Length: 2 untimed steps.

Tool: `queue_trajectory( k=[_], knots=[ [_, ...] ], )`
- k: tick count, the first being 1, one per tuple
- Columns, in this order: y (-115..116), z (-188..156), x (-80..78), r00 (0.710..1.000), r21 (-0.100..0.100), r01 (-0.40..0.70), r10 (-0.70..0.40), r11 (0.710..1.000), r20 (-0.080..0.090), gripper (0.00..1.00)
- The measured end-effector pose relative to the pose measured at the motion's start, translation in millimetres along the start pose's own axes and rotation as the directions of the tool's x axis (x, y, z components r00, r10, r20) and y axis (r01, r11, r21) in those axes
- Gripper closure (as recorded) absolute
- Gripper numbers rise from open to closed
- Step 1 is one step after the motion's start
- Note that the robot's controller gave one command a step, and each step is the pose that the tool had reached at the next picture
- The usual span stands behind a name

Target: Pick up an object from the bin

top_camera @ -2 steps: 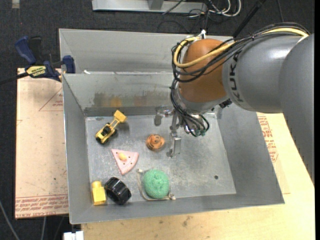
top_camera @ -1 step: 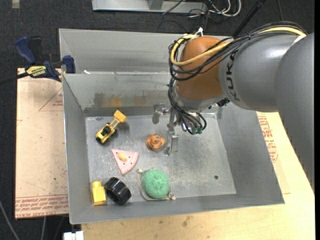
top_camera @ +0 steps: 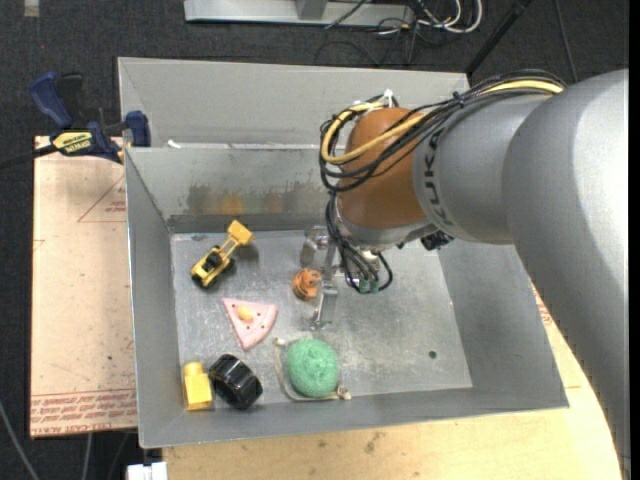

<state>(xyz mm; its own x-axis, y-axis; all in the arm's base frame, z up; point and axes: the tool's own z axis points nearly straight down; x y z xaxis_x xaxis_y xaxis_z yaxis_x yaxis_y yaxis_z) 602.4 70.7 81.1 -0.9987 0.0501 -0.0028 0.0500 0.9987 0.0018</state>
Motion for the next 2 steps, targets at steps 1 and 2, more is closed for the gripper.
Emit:
queue_trajectory(
  k=[1, 2],
  knots=[
    [-4.9, 11.2, -8.9, 0.973, 0.0, 0.231, -0.231, 0.973, 0.0, 1.0],
    [-4.9, 11.2, -8.9, 0.973, 0.0, 0.231, -0.231, 0.973, 0.0, 1.0]
  ],
)
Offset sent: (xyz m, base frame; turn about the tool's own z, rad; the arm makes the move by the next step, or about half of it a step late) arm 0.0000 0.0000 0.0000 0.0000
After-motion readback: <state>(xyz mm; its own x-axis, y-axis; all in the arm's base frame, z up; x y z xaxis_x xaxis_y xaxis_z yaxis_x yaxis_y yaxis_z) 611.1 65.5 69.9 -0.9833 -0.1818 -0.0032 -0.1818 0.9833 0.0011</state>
